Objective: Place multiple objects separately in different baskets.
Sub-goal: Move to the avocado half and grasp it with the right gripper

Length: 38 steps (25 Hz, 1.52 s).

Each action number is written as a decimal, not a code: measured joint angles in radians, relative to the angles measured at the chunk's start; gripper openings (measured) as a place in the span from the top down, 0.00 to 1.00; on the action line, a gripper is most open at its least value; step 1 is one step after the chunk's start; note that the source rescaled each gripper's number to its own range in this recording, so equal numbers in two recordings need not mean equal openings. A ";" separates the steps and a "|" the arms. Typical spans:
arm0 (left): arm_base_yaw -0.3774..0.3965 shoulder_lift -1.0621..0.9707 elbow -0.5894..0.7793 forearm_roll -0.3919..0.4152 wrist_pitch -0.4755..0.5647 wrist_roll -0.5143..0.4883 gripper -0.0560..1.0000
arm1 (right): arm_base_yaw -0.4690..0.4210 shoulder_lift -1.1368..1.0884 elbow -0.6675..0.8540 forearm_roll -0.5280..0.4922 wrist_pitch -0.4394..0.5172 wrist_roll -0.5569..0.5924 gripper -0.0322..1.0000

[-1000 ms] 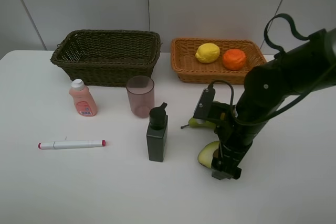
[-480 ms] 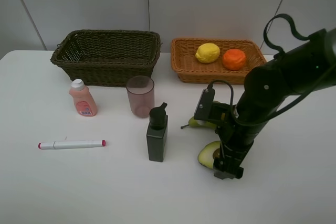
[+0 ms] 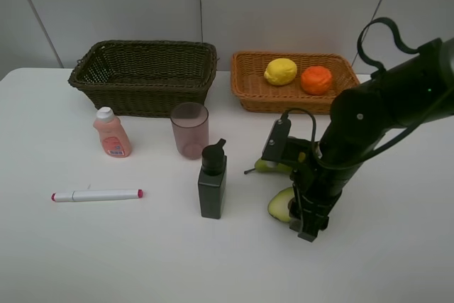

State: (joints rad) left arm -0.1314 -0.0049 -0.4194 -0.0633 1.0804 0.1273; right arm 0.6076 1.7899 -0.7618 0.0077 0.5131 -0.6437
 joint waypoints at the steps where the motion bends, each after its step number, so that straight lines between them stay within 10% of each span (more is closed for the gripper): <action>1: 0.000 0.000 0.000 0.000 0.000 0.000 0.00 | 0.000 0.000 0.000 0.001 0.000 0.000 0.94; 38: 0.000 0.000 0.000 0.000 0.000 0.000 0.00 | 0.000 -0.122 -0.030 0.028 0.085 0.004 0.94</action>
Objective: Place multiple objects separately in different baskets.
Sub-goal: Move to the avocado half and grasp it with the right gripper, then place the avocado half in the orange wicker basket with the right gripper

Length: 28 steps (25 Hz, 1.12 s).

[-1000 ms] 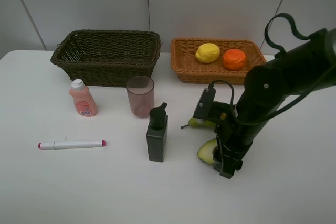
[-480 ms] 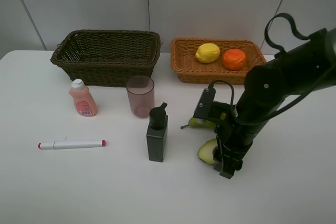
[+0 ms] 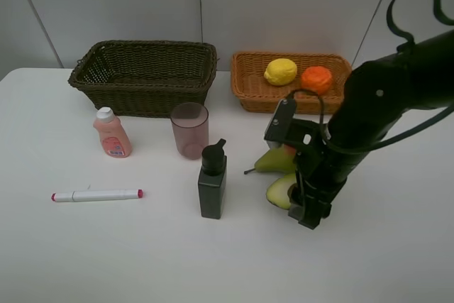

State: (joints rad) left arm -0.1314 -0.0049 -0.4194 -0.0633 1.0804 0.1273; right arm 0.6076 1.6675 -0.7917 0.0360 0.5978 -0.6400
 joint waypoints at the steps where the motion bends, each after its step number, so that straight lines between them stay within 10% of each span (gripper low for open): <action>1: 0.000 0.000 0.000 0.000 0.000 0.000 0.00 | 0.000 -0.012 -0.009 0.000 0.017 0.000 0.94; 14: 0.000 0.000 0.000 0.000 0.000 0.000 0.00 | 0.000 -0.087 -0.169 -0.004 0.072 0.110 0.94; 28: 0.000 0.000 0.000 0.000 0.000 0.000 0.00 | -0.017 -0.072 -0.335 -0.125 -0.188 0.313 0.94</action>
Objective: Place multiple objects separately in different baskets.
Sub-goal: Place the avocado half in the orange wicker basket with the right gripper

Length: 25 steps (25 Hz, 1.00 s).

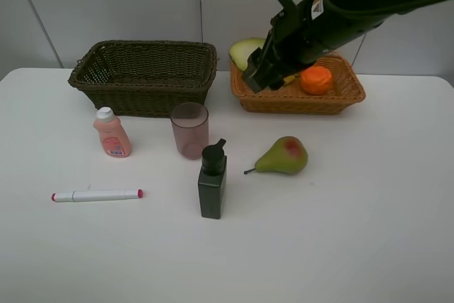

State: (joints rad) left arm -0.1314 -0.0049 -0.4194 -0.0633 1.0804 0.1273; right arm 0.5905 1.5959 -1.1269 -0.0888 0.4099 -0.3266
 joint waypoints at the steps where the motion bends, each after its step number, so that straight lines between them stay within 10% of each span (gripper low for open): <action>1: 0.000 0.000 0.000 0.000 0.000 0.000 0.00 | -0.013 0.013 -0.012 0.000 -0.009 0.009 0.94; 25: 0.000 0.000 0.000 0.000 0.000 0.000 0.00 | -0.307 0.452 -0.310 0.128 -0.156 0.088 0.94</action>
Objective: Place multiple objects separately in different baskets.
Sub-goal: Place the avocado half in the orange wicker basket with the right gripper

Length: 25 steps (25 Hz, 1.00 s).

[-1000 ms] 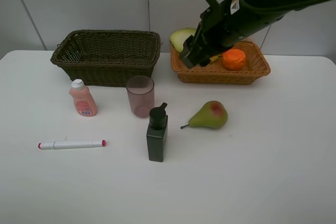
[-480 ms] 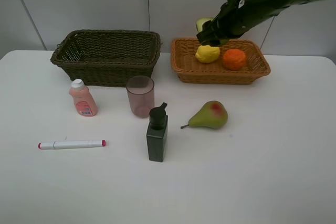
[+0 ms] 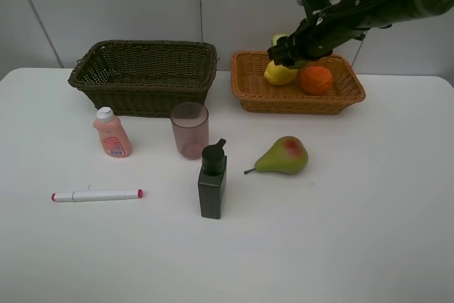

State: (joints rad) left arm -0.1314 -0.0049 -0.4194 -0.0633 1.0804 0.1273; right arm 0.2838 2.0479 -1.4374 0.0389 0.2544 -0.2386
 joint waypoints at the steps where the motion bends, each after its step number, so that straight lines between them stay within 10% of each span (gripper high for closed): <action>1: 0.000 0.000 0.000 0.000 0.000 0.000 0.00 | 0.000 0.009 -0.001 0.001 -0.002 0.005 0.94; 25: 0.000 0.000 0.000 0.000 0.000 0.000 0.00 | -0.002 0.039 -0.001 0.001 -0.004 0.124 0.94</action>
State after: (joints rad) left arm -0.1314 -0.0049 -0.4194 -0.0633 1.0804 0.1273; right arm 0.2819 2.0871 -1.4385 0.0400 0.2507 -0.1150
